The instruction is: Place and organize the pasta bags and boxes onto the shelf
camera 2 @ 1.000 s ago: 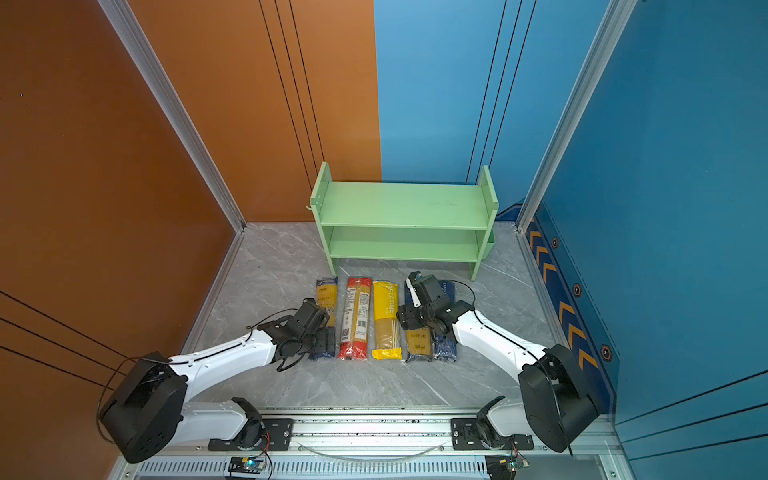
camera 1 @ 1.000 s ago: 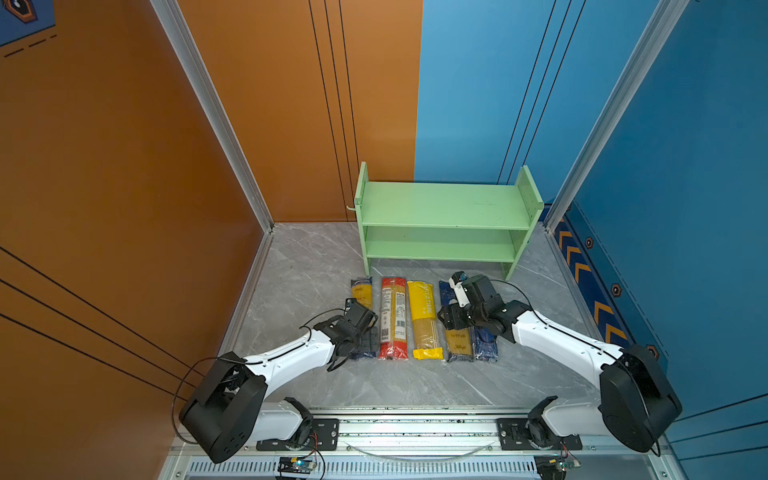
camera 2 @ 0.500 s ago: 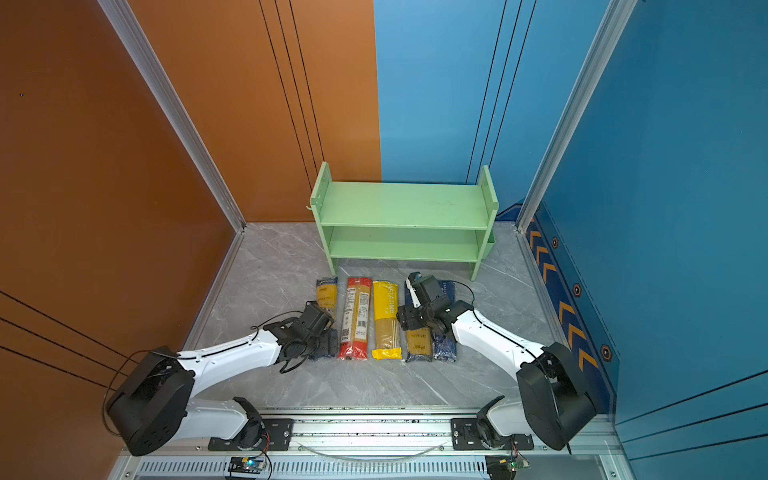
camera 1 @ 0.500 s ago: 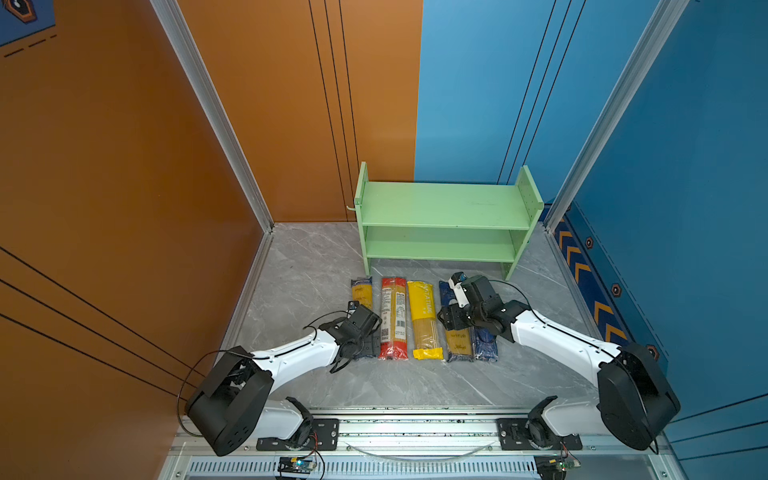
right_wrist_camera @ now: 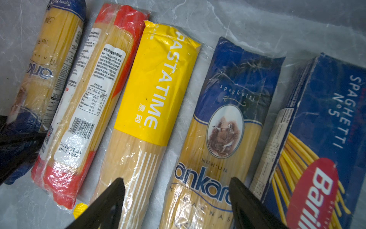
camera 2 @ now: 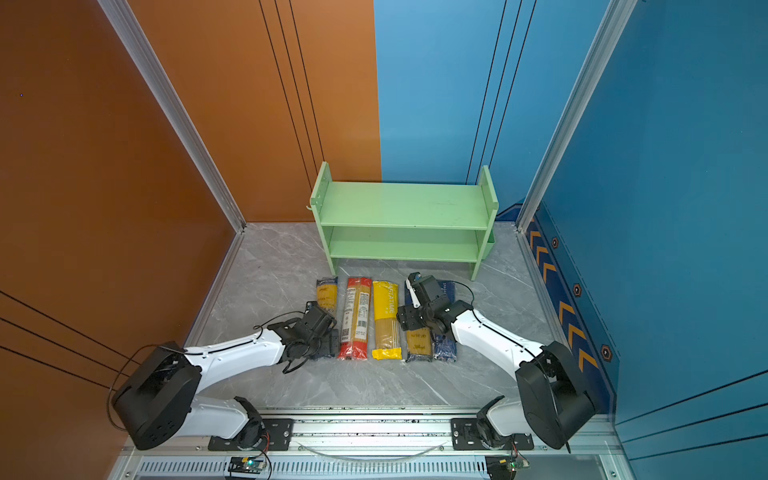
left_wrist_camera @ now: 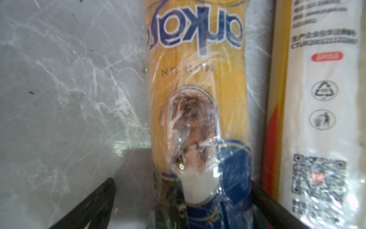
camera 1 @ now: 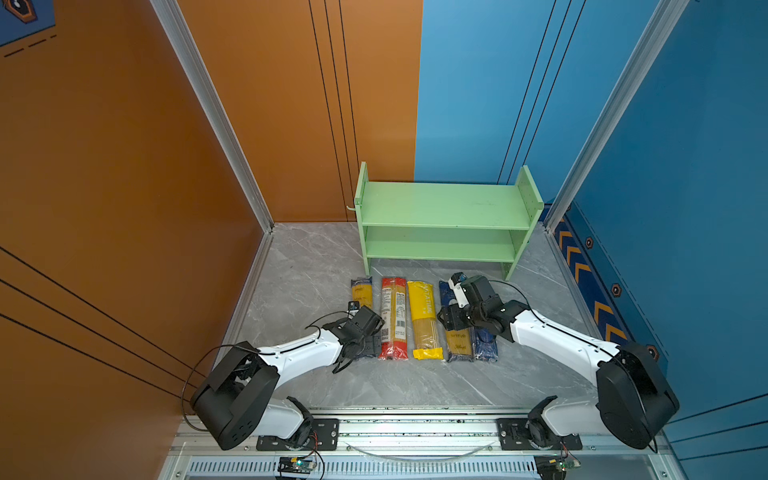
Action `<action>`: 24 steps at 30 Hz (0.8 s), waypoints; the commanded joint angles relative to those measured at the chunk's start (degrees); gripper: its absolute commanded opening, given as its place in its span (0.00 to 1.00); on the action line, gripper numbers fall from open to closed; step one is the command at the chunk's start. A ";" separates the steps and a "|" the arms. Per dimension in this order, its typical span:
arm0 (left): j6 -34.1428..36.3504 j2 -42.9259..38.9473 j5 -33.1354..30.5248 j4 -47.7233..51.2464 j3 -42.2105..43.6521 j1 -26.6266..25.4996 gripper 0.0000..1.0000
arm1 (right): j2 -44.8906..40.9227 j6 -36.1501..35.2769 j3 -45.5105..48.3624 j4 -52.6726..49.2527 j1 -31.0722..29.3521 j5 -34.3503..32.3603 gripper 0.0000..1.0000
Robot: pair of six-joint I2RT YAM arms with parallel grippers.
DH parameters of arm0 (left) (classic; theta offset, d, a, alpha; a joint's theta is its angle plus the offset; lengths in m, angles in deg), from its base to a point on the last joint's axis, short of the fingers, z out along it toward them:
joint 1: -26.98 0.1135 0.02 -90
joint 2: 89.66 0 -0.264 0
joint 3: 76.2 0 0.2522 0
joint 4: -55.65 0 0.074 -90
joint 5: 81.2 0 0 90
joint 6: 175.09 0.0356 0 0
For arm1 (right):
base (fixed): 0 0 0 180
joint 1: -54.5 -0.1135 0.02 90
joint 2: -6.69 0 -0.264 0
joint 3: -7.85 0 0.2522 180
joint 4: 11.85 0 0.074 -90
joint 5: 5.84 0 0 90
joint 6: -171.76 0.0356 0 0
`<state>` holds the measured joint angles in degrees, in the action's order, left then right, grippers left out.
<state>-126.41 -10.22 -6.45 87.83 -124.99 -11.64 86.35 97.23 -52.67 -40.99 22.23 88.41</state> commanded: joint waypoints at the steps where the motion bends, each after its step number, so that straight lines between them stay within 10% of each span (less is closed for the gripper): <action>1: -0.61 1.02 -2.05 0.31 0.62 -0.50 0.97 | 0.86 -0.22 -1.22 0.54 -0.48 0.06 0.81; 24: -0.08 2.16 -1.17 -1.21 1.45 -0.58 0.63 | 0.61 0.09 -1.05 0.35 -0.50 -0.03 0.82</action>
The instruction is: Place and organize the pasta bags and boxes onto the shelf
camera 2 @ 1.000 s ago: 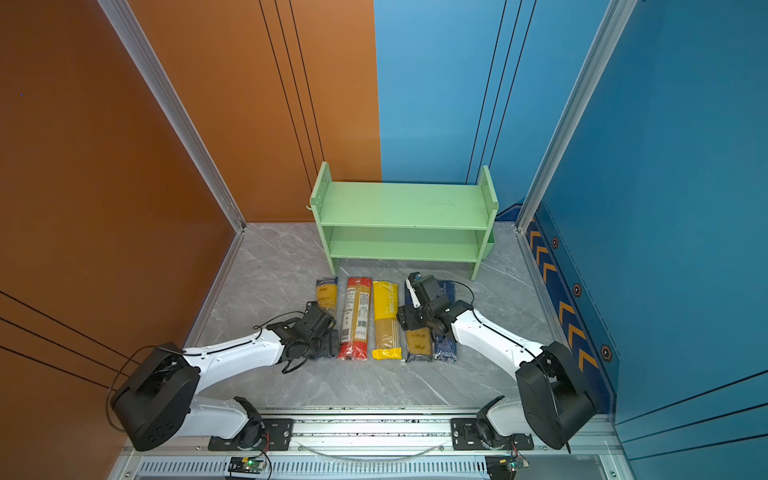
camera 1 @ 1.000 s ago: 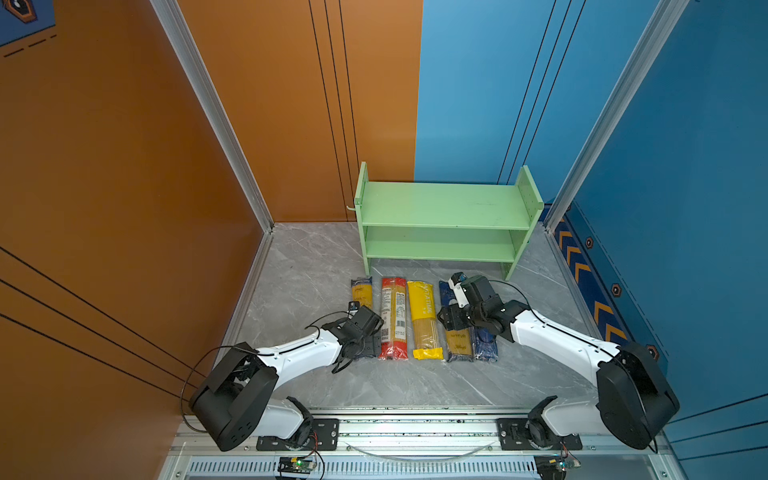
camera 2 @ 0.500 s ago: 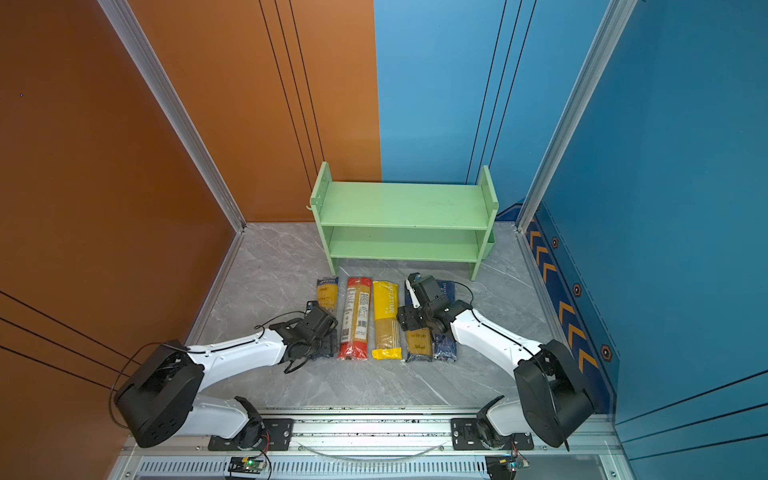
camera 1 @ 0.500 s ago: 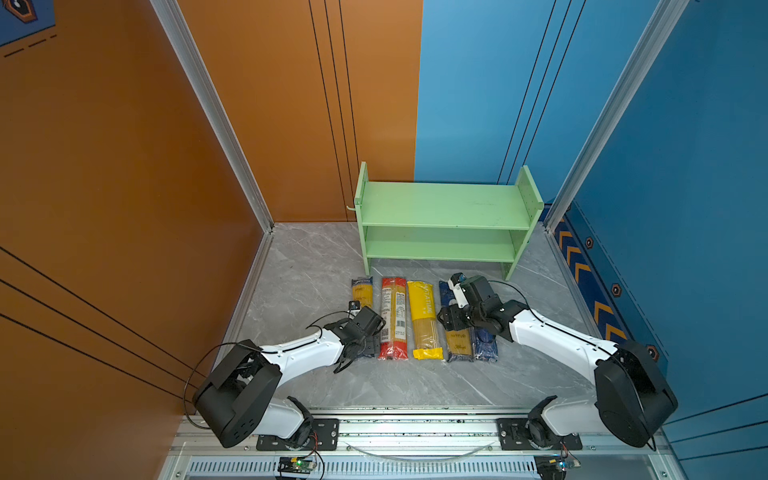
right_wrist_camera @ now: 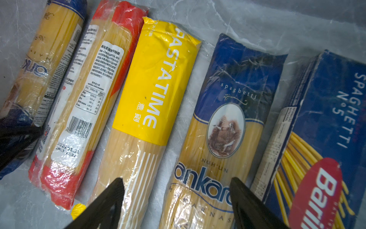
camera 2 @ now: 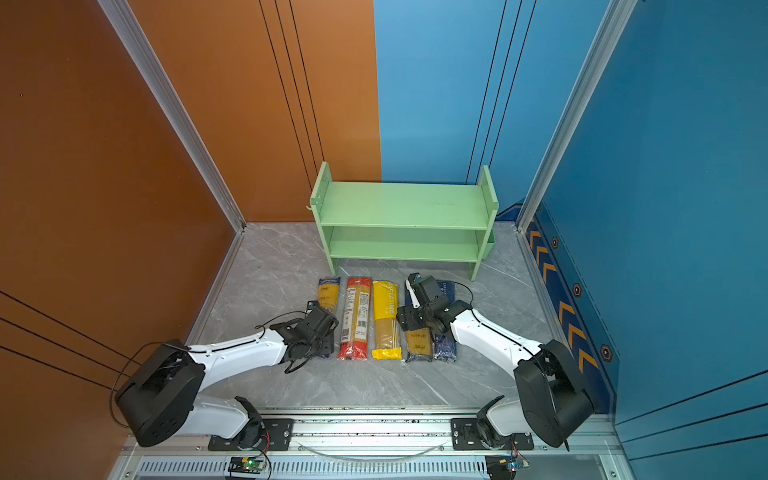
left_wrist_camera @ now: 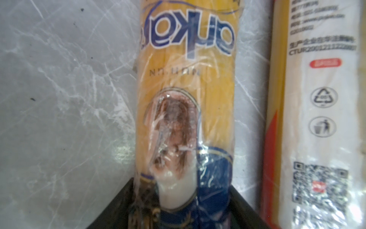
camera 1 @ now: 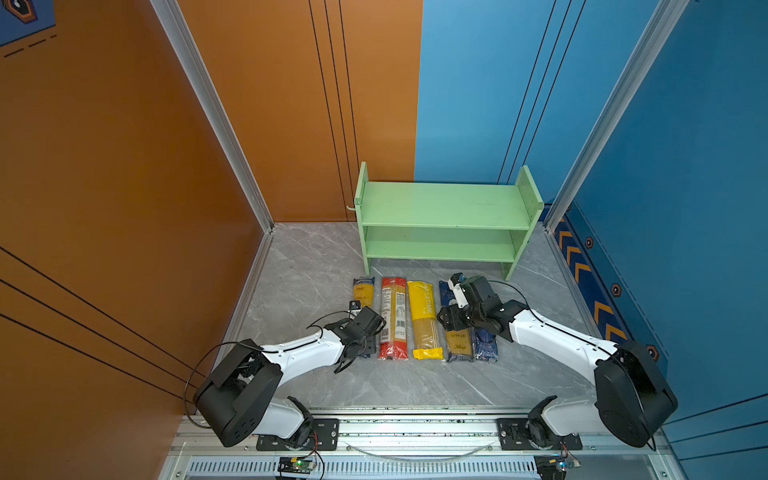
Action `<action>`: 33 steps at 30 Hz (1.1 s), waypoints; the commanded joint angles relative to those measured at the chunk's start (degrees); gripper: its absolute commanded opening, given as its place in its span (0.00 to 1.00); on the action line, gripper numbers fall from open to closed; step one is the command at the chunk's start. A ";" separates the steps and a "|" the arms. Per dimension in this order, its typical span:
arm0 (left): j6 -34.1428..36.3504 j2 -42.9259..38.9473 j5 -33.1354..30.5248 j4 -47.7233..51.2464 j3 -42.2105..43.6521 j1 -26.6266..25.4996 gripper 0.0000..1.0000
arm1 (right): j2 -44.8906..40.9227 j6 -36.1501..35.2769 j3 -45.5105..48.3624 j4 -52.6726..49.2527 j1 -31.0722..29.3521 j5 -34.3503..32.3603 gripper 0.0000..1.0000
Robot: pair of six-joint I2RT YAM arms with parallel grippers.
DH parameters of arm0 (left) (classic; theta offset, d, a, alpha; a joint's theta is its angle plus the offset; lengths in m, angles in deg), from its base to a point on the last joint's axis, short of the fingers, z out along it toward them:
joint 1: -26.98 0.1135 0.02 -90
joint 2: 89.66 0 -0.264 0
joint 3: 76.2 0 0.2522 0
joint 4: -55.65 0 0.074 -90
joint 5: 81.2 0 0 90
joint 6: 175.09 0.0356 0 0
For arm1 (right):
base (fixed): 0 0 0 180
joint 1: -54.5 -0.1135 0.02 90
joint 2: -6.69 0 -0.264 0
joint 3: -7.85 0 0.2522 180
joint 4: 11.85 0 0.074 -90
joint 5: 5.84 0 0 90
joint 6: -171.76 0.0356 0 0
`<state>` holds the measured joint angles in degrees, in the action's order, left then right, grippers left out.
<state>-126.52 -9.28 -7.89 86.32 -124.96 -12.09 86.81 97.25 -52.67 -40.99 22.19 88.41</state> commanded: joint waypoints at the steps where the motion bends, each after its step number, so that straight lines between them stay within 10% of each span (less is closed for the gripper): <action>1: 0.11 1.18 0.28 0.23 1.34 -0.13 0.62 | 0.08 0.07 -1.05 0.39 -0.47 -0.03 0.82; 16: 0.20 0.84 1.35 -0.97 2.61 0.49 0.47 | 0.04 0.16 -1.06 0.31 -0.62 -0.20 0.82; 28: 1.18 0.57 3.59 -2.82 3.19 1.28 0.02 | -0.01 0.25 -0.98 0.29 -0.67 -0.20 0.83; 33: 1.11 0.65 3.69 -2.70 2.69 1.36 0.00 | 0.25 0.16 -1.14 0.36 -0.66 -0.30 0.83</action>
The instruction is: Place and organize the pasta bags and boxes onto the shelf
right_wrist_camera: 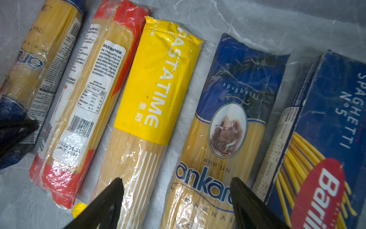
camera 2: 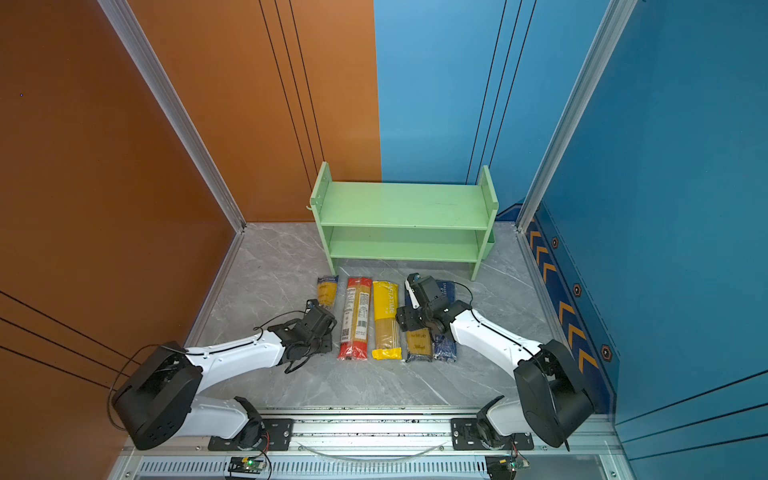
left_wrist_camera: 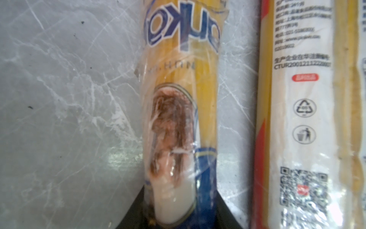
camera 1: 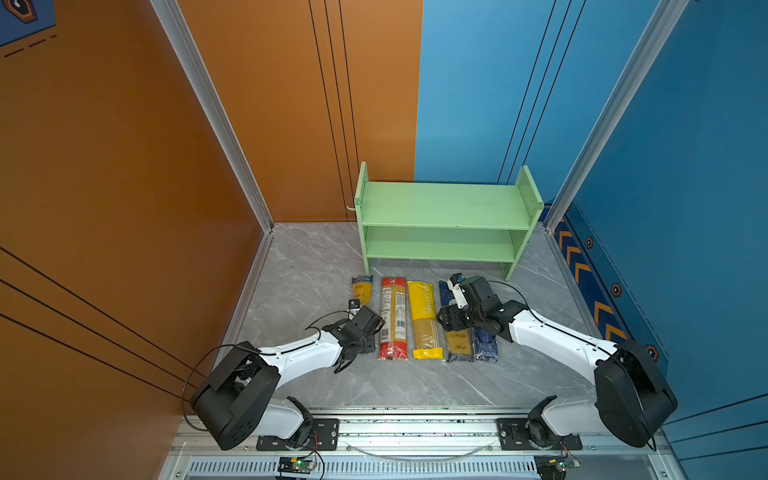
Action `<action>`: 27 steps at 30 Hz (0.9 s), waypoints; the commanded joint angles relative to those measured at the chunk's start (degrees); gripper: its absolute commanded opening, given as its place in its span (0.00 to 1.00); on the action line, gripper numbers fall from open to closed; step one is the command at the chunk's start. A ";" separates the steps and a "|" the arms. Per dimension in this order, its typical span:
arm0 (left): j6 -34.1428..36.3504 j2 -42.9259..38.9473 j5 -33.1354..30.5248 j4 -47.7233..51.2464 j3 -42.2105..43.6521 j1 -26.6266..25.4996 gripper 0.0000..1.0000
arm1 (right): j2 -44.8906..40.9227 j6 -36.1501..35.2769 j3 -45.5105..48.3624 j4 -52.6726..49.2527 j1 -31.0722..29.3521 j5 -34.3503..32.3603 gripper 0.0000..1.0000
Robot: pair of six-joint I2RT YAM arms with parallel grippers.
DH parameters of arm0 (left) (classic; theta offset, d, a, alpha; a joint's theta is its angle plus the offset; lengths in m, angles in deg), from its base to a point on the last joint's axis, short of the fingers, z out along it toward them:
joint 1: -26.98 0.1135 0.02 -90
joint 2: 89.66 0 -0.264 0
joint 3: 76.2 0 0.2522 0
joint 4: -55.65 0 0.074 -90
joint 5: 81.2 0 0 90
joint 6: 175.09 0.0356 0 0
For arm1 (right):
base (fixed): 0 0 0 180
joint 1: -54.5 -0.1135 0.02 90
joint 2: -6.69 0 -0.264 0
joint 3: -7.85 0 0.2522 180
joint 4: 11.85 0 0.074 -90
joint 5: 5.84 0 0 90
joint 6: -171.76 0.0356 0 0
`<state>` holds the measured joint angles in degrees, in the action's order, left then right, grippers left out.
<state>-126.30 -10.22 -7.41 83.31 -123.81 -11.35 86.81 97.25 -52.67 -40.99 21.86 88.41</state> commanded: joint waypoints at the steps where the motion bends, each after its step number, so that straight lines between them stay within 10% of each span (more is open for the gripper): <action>1: 0.87 1.63 3.26 0.56 1.34 0.61 0.00 | 0.41 0.11 -1.22 0.42 -0.36 -0.26 0.83; 27: 1.31 -6.91 1.94 8.60 -1.47 0.62 0.00 | 3.24 -0.19 -2.97 0.74 -0.44 1.11 0.83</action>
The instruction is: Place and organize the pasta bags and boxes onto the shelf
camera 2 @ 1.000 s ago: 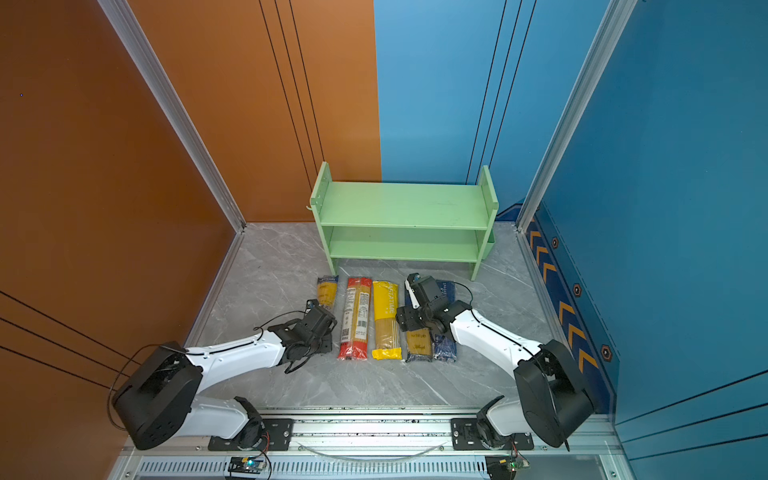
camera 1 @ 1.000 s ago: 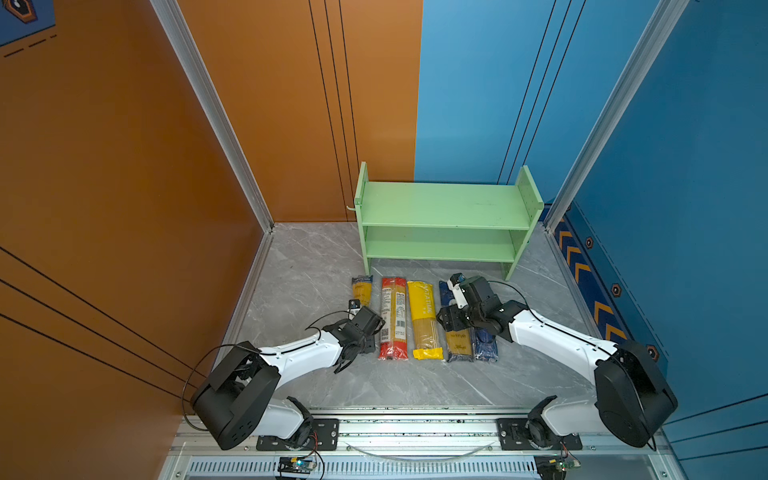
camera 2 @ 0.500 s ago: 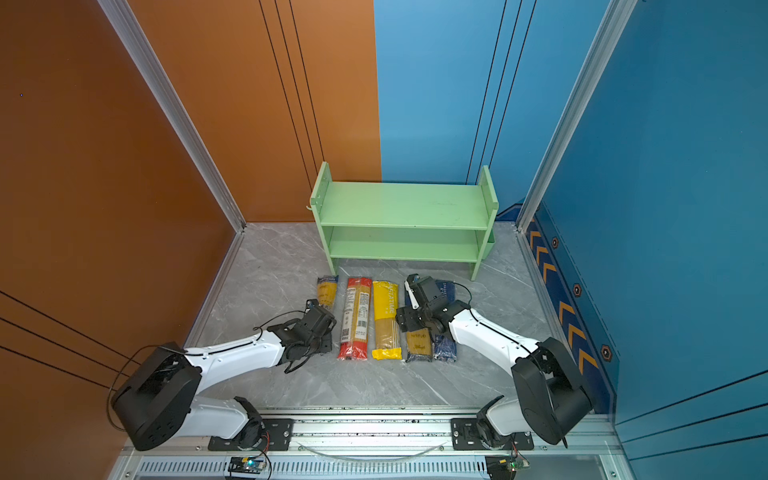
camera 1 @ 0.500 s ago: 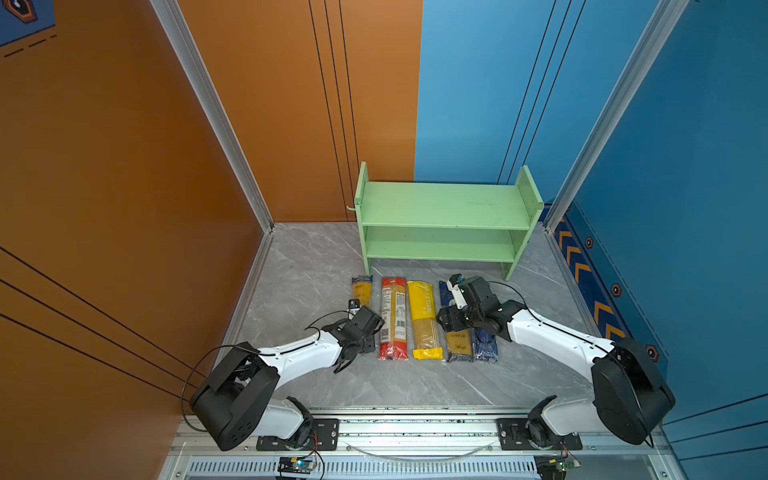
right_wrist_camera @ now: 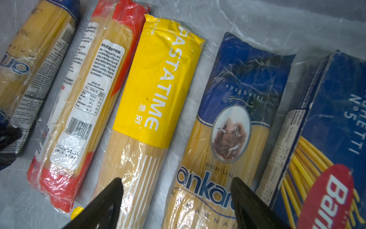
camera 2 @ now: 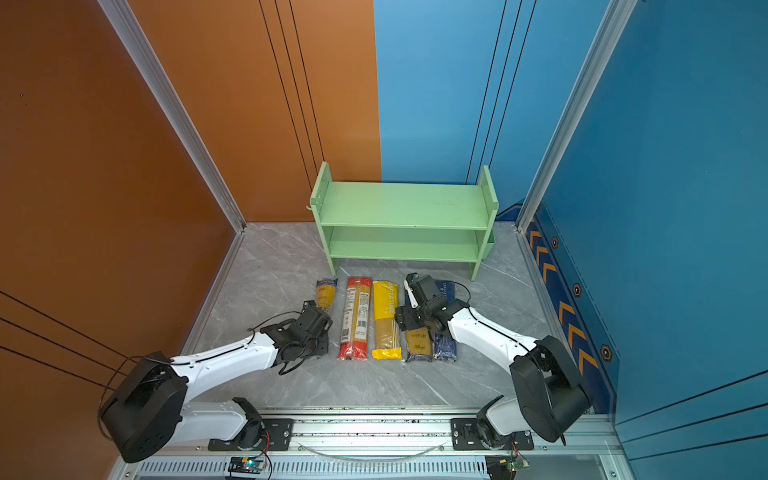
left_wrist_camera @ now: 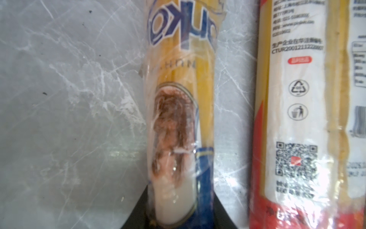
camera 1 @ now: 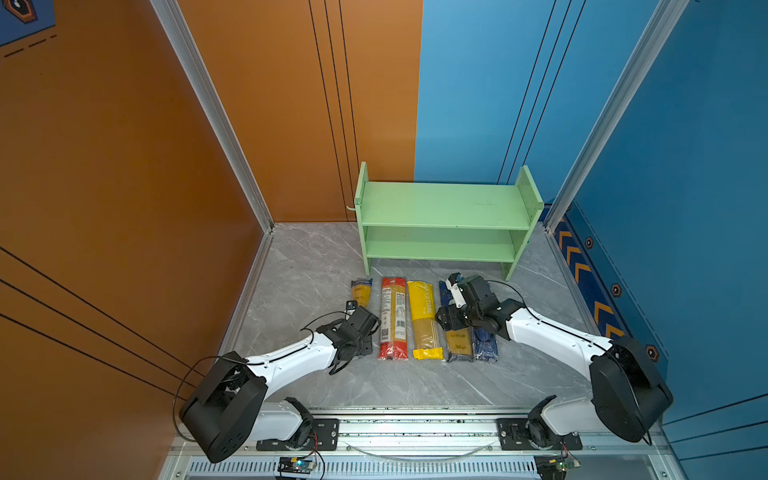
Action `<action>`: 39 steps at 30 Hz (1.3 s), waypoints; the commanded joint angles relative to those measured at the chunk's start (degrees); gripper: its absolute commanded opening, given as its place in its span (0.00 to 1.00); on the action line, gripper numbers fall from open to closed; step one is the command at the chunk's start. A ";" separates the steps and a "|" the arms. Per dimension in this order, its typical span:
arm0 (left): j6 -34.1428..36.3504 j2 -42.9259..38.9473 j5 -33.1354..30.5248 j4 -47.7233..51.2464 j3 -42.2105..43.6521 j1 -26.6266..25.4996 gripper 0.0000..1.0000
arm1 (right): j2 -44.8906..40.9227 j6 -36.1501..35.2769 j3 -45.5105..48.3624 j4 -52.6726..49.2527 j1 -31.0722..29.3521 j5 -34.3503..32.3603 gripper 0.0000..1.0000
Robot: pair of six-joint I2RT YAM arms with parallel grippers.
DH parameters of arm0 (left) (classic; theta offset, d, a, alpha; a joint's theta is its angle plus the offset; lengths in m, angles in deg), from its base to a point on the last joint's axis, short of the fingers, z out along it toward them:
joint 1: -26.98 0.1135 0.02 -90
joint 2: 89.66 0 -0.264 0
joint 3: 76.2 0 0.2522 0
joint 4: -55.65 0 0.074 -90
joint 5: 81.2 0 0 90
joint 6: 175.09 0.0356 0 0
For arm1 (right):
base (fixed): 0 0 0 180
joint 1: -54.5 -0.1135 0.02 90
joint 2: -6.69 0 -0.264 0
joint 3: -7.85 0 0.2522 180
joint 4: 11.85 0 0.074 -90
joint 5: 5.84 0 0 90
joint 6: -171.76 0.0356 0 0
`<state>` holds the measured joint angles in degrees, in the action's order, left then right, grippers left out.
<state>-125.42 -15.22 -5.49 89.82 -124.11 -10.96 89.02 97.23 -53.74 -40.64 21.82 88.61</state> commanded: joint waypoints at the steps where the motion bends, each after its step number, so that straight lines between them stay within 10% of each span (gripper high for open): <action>1: 0.43 -1.92 0.12 2.39 -1.36 0.23 0.00 | 1.37 -0.17 -2.08 0.28 -0.42 1.04 0.83; 39: -0.71 -14.70 -2.07 9.71 -4.59 0.05 0.00 | 3.22 -0.17 -1.83 1.01 -0.79 1.00 0.84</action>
<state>-125.71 -27.38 -4.66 102.30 -125.03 -10.91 91.94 97.07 -55.38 -40.07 21.44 89.92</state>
